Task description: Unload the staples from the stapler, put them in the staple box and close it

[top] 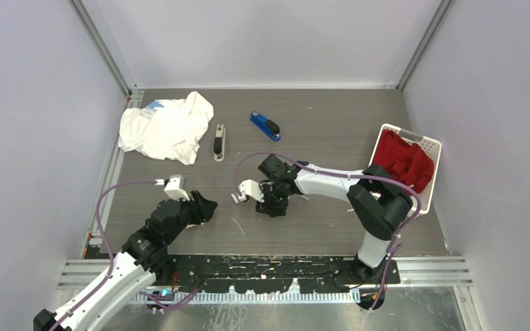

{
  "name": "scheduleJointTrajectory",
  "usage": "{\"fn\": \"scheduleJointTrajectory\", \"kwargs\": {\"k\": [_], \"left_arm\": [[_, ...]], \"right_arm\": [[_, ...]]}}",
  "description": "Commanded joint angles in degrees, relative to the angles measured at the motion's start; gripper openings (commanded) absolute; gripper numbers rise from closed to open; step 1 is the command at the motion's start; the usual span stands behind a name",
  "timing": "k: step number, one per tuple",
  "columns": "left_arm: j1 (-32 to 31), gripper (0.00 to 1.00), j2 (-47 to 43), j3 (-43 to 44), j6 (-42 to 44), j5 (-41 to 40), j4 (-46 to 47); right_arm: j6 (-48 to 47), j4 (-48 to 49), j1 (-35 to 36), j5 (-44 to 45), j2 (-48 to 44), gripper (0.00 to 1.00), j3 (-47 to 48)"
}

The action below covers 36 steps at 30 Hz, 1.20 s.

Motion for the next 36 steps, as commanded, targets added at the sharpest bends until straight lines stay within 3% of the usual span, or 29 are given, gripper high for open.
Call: {"fn": "scheduleJointTrajectory", "kwargs": {"k": [1, 11, 22, 32, 36], "left_arm": [[0.2, 0.54, 0.6, 1.3, -0.2, 0.6, 4.0], [0.2, 0.53, 1.6, 1.8, 0.2, 0.2, 4.1], [0.2, 0.53, 1.1, 1.9, 0.4, 0.0, 3.5], [0.2, 0.53, 1.0, 1.8, 0.1, 0.3, 3.5], [0.2, 0.53, 0.9, 1.8, -0.1, 0.4, 3.1]], "right_arm": [[2.1, 1.0, 1.9, 2.1, 0.9, 0.51, 2.5], [5.1, -1.8, 3.7, 5.0, 4.3, 0.5, 8.0], [4.2, -5.5, 4.5, 7.1, 6.1, 0.4, 9.5], [5.0, -6.7, 4.7, 7.8, 6.4, 0.4, 10.1], [5.1, -7.2, 5.4, 8.2, 7.3, 0.36, 10.6]]}}
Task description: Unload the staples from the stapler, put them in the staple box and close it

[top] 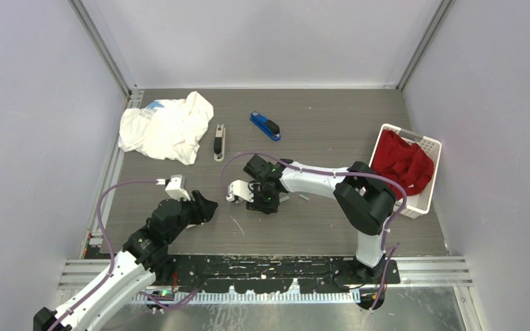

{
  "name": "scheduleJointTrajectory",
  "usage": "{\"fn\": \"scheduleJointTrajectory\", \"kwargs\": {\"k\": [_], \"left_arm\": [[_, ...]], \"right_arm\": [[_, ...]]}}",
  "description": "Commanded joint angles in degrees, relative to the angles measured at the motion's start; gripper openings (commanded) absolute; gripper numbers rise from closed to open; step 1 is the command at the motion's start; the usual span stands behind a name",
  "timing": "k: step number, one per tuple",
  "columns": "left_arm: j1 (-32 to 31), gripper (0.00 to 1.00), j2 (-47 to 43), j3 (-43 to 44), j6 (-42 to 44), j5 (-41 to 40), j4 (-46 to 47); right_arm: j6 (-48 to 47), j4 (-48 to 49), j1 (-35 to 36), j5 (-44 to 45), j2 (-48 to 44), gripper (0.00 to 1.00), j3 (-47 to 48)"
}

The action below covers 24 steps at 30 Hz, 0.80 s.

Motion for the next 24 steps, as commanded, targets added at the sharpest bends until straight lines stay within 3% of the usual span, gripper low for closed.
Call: {"fn": "scheduleJointTrajectory", "kwargs": {"k": [1, 12, 24], "left_arm": [[0.2, 0.53, -0.7, 1.8, -0.2, 0.2, 2.2], [0.2, 0.53, -1.7, 1.7, -1.0, 1.4, 2.3], [0.2, 0.53, 0.7, 2.0, -1.8, 3.0, 4.8]], "right_arm": [[0.7, -1.4, 0.9, 1.5, 1.4, 0.33, 1.8], [3.5, 0.0, 1.0, 0.8, -0.9, 0.07, 2.2], [11.8, 5.8, 0.1, -8.7, -8.4, 0.04, -0.2]]}}
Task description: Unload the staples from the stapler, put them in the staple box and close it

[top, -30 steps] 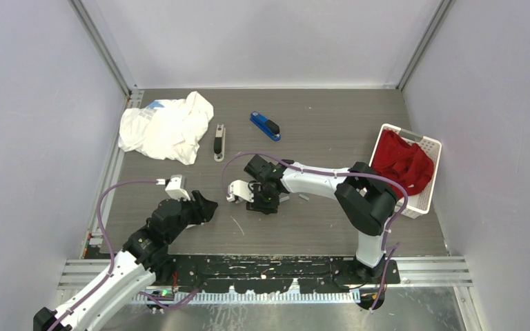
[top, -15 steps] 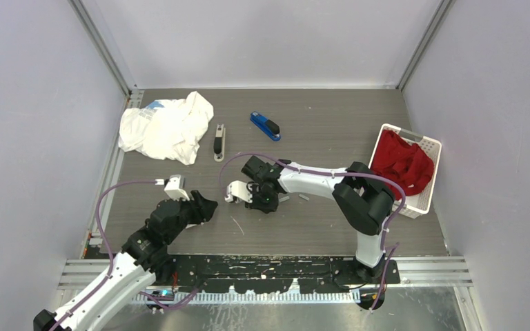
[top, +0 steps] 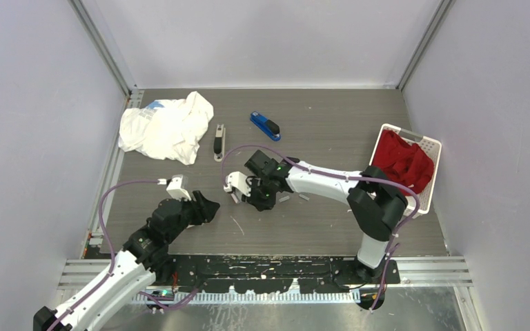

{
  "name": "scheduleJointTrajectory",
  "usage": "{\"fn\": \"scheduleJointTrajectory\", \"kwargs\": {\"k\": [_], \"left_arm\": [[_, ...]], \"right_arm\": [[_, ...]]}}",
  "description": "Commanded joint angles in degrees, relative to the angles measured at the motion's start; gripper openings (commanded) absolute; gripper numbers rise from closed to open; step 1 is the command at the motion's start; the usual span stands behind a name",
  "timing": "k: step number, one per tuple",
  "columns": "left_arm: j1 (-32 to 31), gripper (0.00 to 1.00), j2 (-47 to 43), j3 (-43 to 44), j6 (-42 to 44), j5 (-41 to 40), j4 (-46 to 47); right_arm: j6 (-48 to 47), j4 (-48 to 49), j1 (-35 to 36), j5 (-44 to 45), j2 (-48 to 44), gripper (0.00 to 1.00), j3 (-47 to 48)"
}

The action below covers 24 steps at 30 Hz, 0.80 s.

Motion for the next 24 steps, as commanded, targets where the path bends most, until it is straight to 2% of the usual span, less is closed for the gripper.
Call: {"fn": "scheduleJointTrajectory", "kwargs": {"k": [1, 7, 15, 24], "left_arm": [[0.2, 0.53, 0.3, 2.0, -0.5, 0.9, 4.2], [0.2, 0.53, 0.7, 1.9, -1.0, 0.7, 5.0], [0.2, 0.53, 3.2, 2.3, -1.5, 1.3, 7.1], [0.2, 0.53, 4.6, 2.6, -1.2, 0.8, 7.6]], "right_arm": [[5.4, 5.3, -0.4, -7.0, -5.2, 0.04, -0.8], [13.2, 13.7, -1.3, -10.6, -8.2, 0.04, -4.4], [23.6, 24.3, -1.3, -7.7, -8.6, 0.05, -7.1], [32.1, 32.4, -1.1, 1.1, -7.3, 0.05, -7.9]]}}
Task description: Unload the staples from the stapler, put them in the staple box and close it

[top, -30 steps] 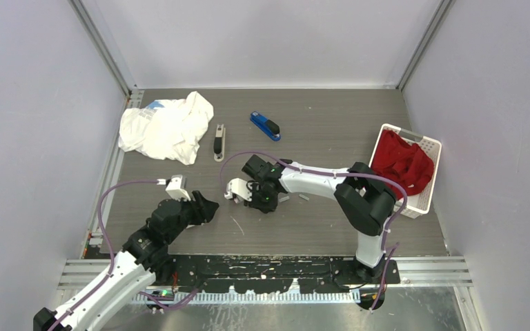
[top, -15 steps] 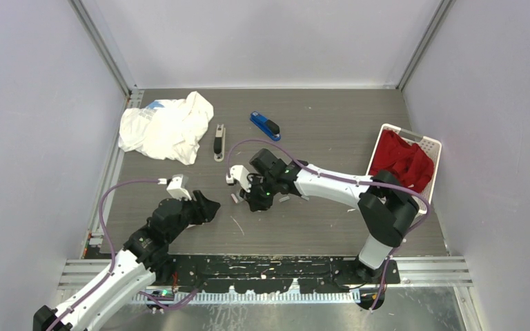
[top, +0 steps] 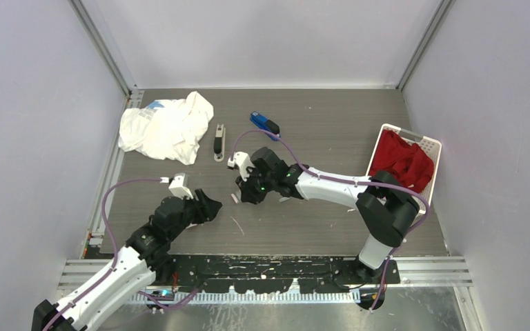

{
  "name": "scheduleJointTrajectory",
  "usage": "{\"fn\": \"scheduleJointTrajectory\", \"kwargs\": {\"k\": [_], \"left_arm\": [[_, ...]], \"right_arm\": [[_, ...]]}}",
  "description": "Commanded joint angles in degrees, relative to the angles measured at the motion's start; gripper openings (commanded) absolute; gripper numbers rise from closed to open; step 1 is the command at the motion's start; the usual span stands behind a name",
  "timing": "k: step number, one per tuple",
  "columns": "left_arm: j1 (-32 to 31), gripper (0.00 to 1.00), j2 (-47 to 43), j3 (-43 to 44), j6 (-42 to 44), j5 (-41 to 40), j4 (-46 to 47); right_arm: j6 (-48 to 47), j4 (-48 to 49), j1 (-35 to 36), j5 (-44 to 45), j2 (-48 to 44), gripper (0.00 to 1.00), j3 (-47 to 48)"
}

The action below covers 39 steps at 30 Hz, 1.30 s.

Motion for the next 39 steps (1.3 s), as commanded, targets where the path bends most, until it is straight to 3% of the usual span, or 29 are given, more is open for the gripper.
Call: {"fn": "scheduleJointTrajectory", "kwargs": {"k": [1, 23, 39], "left_arm": [[0.2, 0.53, 0.7, 2.5, 0.3, -0.3, 4.4], [0.2, 0.52, 2.2, 2.5, 0.3, -0.5, 5.2], [0.2, 0.52, 2.1, 2.1, 0.7, -0.6, 5.3]], "right_arm": [[5.9, 7.5, 0.1, 4.9, -1.0, 0.06, 0.7], [11.4, 10.1, 3.7, 18.6, 3.6, 0.1, 4.2], [15.8, 9.3, 3.7, 22.2, 9.4, 0.11, 7.2]]}}
